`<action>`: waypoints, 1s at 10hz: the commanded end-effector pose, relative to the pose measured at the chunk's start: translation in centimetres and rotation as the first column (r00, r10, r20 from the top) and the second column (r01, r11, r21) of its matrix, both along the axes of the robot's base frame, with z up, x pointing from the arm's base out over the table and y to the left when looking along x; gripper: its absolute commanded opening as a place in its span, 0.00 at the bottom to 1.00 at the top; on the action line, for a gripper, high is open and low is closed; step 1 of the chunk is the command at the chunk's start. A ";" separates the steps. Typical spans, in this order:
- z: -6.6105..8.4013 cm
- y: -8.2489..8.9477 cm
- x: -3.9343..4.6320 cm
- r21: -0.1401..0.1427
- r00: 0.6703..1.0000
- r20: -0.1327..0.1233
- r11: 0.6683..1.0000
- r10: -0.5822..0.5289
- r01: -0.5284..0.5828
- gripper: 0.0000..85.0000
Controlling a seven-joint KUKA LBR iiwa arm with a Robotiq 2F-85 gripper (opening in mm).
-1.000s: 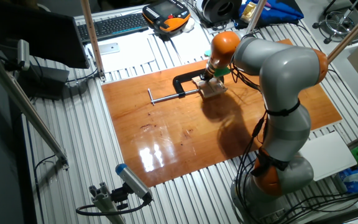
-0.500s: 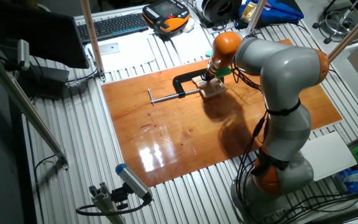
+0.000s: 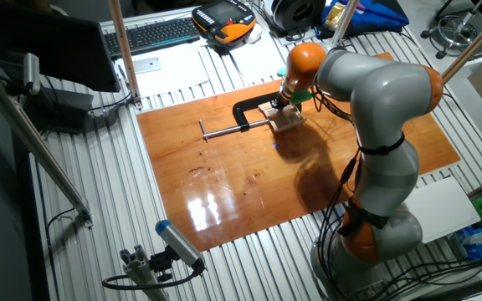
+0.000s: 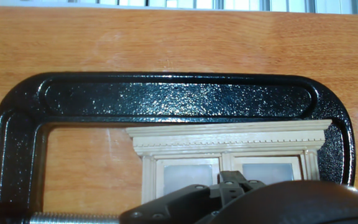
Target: Close a sliding window
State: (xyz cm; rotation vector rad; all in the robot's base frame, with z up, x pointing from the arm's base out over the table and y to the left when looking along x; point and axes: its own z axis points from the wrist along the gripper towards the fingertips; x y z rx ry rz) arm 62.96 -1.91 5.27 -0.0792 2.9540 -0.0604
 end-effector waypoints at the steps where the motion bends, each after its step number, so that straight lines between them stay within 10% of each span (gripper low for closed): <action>1: 0.1 0.0 0.05 -0.002 1.000 0.001 1.000 -0.001 0.001 0.00; 10: 3.5 -0.1 -0.62 0.016 0.998 -0.066 1.000 -0.020 0.021 0.00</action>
